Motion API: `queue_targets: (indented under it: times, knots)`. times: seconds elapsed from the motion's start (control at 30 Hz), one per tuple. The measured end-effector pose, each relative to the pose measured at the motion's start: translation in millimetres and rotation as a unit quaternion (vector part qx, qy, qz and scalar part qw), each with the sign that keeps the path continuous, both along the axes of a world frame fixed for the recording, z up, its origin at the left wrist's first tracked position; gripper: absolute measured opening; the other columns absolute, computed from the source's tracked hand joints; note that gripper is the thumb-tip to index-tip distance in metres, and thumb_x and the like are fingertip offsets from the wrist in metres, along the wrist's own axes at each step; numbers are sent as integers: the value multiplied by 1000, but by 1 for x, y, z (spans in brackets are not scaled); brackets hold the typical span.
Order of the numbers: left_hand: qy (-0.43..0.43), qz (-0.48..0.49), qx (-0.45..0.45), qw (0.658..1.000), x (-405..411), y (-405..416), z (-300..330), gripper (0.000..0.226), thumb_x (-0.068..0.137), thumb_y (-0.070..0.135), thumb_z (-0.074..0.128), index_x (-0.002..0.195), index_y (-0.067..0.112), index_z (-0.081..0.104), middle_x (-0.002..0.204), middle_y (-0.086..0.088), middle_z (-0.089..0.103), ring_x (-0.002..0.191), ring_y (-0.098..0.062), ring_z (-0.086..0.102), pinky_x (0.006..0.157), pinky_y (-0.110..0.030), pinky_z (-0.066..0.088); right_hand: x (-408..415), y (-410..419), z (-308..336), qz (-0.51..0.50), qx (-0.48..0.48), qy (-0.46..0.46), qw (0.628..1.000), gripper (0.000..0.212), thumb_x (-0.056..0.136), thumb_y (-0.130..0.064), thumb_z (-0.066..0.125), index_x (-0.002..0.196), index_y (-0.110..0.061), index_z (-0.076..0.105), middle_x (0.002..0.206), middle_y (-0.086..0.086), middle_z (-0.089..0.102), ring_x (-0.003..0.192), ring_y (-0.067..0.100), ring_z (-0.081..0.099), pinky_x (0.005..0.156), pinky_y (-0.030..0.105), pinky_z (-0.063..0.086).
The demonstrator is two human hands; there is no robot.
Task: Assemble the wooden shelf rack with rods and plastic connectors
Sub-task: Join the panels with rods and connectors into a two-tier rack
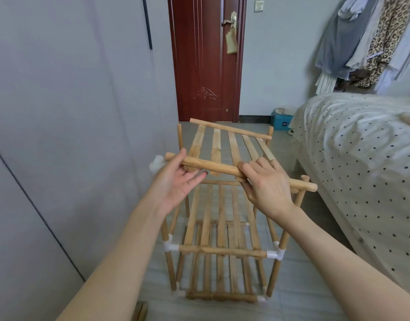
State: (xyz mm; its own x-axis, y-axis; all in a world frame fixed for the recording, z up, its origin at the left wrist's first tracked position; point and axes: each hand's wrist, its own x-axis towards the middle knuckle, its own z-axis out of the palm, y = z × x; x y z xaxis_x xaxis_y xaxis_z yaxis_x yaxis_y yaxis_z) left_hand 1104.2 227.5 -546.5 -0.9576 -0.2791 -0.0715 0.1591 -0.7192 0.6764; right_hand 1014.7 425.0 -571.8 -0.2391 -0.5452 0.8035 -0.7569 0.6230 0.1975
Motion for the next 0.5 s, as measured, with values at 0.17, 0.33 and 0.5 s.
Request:
queue_targets:
  times: [0.17, 0.33, 0.5]
  knots:
    - [-27, 79, 56, 995, -11, 12, -5, 12, 93, 8, 51, 102, 1, 49, 110, -22, 62, 98, -27, 65, 66, -36, 59, 3, -8, 1, -50, -3, -8, 999, 9, 80, -15, 70, 86, -13, 65, 71, 1, 59, 67, 24, 54, 65, 34, 38]
    - [-53, 85, 80, 992, -15, 22, -12, 14, 93, 7, 52, 105, 0, 51, 106, -22, 62, 91, -26, 65, 63, -36, 59, 3, -11, -3, -87, 30, -88, 992, 23, 81, -27, 70, 100, -14, 64, 92, 7, 60, 82, 27, 57, 70, 41, 43]
    - [-86, 82, 24, 993, -16, 25, -11, 18, 93, 13, 52, 108, 2, 52, 115, -22, 61, 97, -26, 65, 73, -35, 57, -1, -18, -2, -42, 25, -68, 996, 18, 85, -27, 66, 100, -16, 66, 84, 2, 64, 76, 27, 56, 65, 40, 39]
